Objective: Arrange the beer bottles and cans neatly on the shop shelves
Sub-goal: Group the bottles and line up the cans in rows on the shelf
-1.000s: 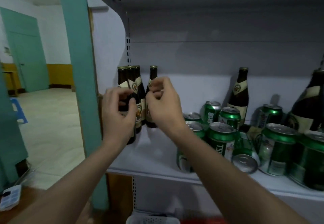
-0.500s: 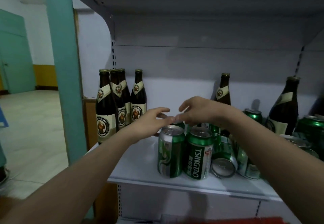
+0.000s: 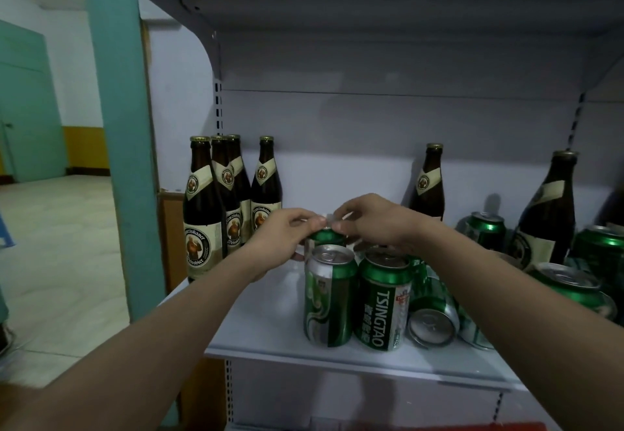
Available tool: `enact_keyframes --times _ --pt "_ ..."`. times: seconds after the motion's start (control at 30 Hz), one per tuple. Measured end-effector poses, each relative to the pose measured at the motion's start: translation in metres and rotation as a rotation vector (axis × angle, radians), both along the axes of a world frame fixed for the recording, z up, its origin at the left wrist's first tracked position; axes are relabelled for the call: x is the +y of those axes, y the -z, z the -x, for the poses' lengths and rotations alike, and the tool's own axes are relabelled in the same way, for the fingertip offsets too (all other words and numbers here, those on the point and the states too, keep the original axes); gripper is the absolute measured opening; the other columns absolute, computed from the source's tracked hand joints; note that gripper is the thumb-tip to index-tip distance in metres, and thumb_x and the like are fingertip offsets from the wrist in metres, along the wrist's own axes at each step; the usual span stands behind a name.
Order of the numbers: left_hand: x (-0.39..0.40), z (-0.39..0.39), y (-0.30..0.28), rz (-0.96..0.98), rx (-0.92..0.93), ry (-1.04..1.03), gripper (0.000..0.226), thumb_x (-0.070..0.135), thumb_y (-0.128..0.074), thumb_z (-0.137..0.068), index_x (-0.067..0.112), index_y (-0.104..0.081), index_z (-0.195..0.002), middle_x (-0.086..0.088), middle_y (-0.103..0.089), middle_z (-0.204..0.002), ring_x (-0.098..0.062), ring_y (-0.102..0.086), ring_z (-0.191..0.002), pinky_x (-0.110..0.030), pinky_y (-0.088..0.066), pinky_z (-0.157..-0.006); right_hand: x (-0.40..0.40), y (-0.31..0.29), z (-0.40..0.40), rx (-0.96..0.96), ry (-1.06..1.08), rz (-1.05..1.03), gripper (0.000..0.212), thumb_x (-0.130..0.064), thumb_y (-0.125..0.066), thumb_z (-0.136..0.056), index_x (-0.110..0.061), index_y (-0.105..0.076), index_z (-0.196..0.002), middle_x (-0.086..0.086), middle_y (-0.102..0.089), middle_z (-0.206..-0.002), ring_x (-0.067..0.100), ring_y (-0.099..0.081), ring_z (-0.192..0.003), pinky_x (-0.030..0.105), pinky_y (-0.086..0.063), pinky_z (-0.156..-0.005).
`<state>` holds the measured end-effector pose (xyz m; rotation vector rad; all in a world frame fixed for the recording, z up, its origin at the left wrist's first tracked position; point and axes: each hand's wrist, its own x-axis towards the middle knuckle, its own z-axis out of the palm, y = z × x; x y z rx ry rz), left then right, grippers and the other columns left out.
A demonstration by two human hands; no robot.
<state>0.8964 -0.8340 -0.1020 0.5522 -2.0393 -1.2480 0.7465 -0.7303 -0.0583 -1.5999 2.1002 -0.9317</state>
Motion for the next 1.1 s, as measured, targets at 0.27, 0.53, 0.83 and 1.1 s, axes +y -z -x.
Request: enact_keyframes --times 0.27,0.53,0.83,1.1 --pt "0.014 -0.002 -0.059 0.165 0.275 -0.112 0.026 0.030 -0.053 -0.098 0.016 -0.067 -0.116 0.004 -0.070 -0.102 -0.012 -0.068 -0.088 -0.027 -0.060 -0.068 0.010 -0.032 -0.010 -0.216 -0.113 0.331 0.039 -0.034 -0.047 -0.103 -0.025 -0.044 -0.141 -0.001 -0.061 -0.116 0.004 -0.059 -0.095 0.022 -0.049 -0.073" --pt "0.058 0.036 -0.104 0.179 0.311 0.023 0.042 0.047 -0.055 -0.094 0.013 -0.066 -0.117 -0.002 -0.070 -0.107 -0.017 -0.070 -0.095 -0.028 -0.059 -0.067 0.065 -0.055 0.016 -0.133 -0.039 0.614 0.058 -0.035 -0.070 -0.090 -0.028 -0.047 -0.142 0.007 -0.064 -0.124 0.016 -0.065 -0.109 0.033 -0.056 -0.090" --pt "0.150 0.115 -0.109 0.252 0.137 0.411 0.088 0.028 -0.089 -0.062 0.025 -0.046 -0.138 0.003 -0.056 -0.130 -0.005 -0.054 -0.117 -0.028 -0.053 -0.095 0.182 -0.040 0.072 -0.112 0.251 0.837 0.064 -0.058 -0.065 -0.085 -0.027 -0.053 -0.139 0.008 -0.067 -0.122 0.019 -0.068 -0.108 0.049 -0.058 -0.090" --pt "0.243 0.192 -0.079 0.368 0.093 0.433 0.090 0.023 -0.088 -0.069 0.025 -0.040 -0.145 0.000 -0.049 -0.143 -0.022 -0.057 -0.119 -0.041 -0.051 -0.098 0.286 -0.011 0.119 -0.036 0.474 0.778 0.059 -0.061 -0.063 -0.082 -0.039 -0.055 -0.135 -0.001 -0.063 -0.131 0.018 -0.058 -0.124 0.042 -0.052 -0.099"
